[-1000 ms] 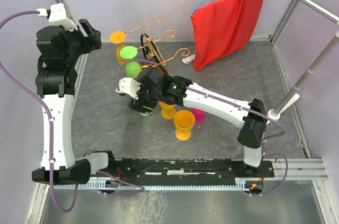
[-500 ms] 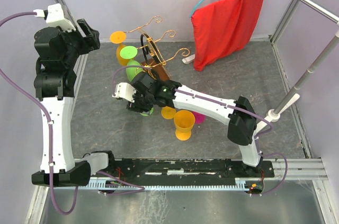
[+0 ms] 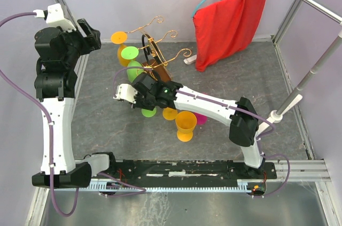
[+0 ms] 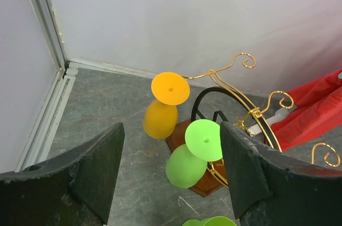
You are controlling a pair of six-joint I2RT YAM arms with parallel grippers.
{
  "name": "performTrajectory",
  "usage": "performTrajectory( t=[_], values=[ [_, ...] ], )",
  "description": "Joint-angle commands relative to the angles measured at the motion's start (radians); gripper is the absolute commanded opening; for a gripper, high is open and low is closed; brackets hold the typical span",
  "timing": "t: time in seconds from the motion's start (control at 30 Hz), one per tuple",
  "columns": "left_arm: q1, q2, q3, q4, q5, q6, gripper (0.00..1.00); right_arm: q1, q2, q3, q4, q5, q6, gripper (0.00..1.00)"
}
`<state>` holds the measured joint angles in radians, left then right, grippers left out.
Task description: Place the wine glass upside down on the wine glass rack
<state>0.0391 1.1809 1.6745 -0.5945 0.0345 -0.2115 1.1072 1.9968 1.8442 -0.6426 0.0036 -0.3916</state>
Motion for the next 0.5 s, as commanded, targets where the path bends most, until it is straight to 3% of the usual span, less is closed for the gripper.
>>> performTrajectory(
  t=[0.0,0.17,0.47],
  values=[
    [0.005,-0.009,0.0,0.053,0.003,-0.032,0.79,0.008,-0.001,0.013,0.026,0.015,-0.001,0.17],
    [0.006,-0.015,-0.006,0.057,-0.004,-0.038,0.79,0.005,-0.015,0.004,0.027,0.034,0.01,0.01],
    [0.005,-0.026,0.001,0.069,-0.039,-0.089,0.8,-0.001,-0.112,0.003,0.025,0.034,0.108,0.01]
  ],
)
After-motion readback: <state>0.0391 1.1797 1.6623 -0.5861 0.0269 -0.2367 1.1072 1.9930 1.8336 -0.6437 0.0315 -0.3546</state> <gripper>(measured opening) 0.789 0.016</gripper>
